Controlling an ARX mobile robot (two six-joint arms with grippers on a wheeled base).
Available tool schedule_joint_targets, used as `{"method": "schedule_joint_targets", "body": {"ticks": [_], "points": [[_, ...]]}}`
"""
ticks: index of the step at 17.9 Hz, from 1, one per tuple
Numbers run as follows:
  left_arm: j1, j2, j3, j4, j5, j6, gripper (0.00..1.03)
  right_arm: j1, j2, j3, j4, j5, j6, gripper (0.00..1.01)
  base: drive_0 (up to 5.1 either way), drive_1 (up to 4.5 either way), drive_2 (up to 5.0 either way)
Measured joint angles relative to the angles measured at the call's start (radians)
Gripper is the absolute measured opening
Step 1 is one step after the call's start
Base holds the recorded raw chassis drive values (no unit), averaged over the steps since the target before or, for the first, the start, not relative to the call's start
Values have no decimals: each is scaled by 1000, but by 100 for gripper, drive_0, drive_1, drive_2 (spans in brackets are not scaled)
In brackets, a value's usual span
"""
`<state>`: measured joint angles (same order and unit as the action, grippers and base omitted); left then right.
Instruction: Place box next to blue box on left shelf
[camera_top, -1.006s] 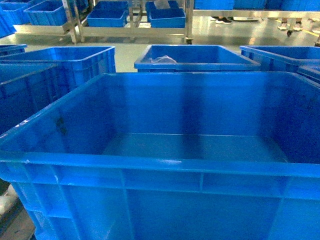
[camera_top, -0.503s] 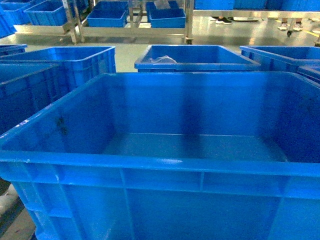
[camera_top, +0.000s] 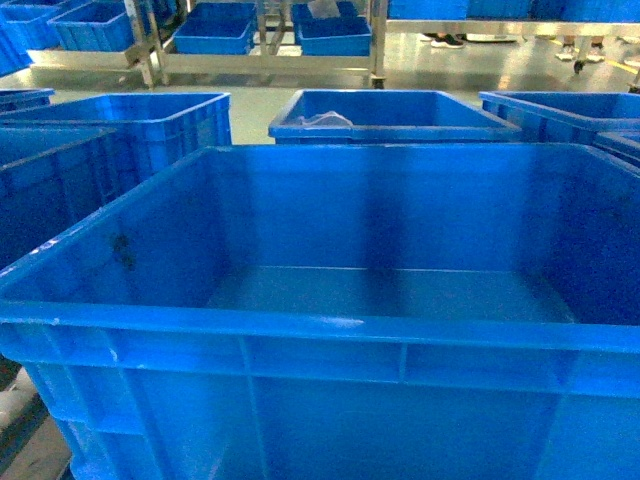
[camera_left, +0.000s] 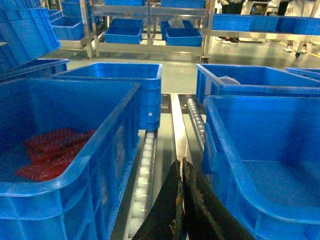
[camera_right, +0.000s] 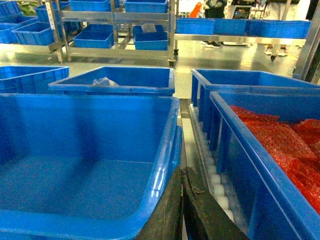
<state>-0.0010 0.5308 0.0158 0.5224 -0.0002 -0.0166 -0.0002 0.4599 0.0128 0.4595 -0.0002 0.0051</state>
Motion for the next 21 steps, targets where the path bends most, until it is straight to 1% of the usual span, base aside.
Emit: {"method": "schedule_joint_targets", "body": {"ticks": [2,6,12,13,14,15,16,17,18,19,20,21], "points": [[0,-79,0,-76,0,0,3,0,-69,0,-72,0,0,2,0,0,0],[0,-206,0,-199,0,0,3,0,-181,0,-179,0,0,2,0,0,0],[0,-337,0,-329,0,0,3,0,-296,0,-301,0,0,2,0,0,0],[0,-354,0,-346,-1,0,3,0,-401,0,-455,-3,0,2,0,0,0],[0,-392,2,-398,0,0,3,0,-454,1,-446,-2,0,2,0,0,0],[0,-497,0,-536,0,0,3,0,-455,0,-465,0,0,2,0,0,0],[0,-520,3,-503,0,1,3,0,-455,0,-469,0,-1,2,0,0,0],[0,-520,0,-537,3,2,3,0,-455,0,-464,1,-1,2,0,0,0],[0,-520,0,-529,2,2,3,0,-455,0,-466,0,-2,2,0,0,0],[0,-520,0,-527,0,2,3,0,-455,0,-464,0,-3,4,0,0,0],[0,-520,0,-529,0,2,11,0,-455,0,-464,0,-3,16,0,0,0],[0,-520,0,-528,0,2,22,0,-455,0,-464,0,-3,27,0,0,0]]}}
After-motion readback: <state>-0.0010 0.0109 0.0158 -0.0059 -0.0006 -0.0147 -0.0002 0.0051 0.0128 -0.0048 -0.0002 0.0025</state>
